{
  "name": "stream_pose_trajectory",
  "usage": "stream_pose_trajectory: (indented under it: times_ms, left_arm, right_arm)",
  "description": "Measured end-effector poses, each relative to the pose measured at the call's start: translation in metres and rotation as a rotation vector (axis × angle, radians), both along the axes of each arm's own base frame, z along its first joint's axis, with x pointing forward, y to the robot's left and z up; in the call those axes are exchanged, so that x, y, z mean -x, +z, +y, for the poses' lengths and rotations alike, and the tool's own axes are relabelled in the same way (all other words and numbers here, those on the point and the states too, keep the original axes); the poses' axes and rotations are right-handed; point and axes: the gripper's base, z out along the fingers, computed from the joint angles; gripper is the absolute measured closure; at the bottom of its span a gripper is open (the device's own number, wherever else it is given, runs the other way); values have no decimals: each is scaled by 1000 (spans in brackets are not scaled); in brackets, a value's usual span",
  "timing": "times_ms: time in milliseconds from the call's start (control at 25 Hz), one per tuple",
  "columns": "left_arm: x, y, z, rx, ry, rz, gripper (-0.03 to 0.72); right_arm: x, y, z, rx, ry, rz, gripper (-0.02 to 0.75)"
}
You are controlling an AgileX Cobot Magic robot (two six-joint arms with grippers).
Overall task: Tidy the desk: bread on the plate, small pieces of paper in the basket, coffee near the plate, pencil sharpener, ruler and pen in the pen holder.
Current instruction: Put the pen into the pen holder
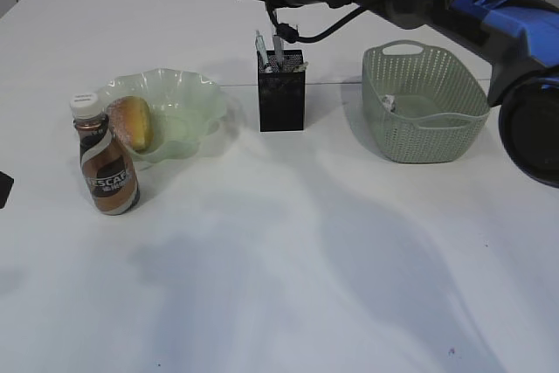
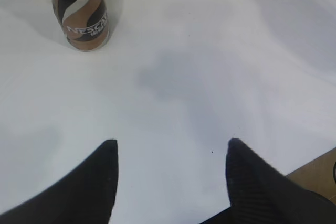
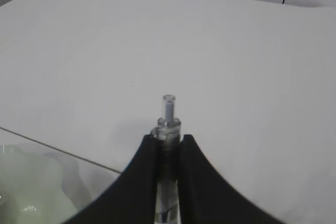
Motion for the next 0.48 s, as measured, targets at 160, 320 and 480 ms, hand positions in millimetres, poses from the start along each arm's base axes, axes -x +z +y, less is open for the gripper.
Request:
stream_pose_trajectory:
  times_ms: [160, 320, 480]
  left_arm:
    - [0, 0, 0, 0, 0, 0, 232]
    - [0, 0, 0, 0, 0, 0, 233]
    - [0, 0, 0, 0, 0, 0, 232]
  right_arm:
    - [1, -3, 0, -10, -4, 42, 624]
    - [2, -4, 0, -13, -5, 55, 504]
    - [2, -4, 0, -21, -5, 62, 323]
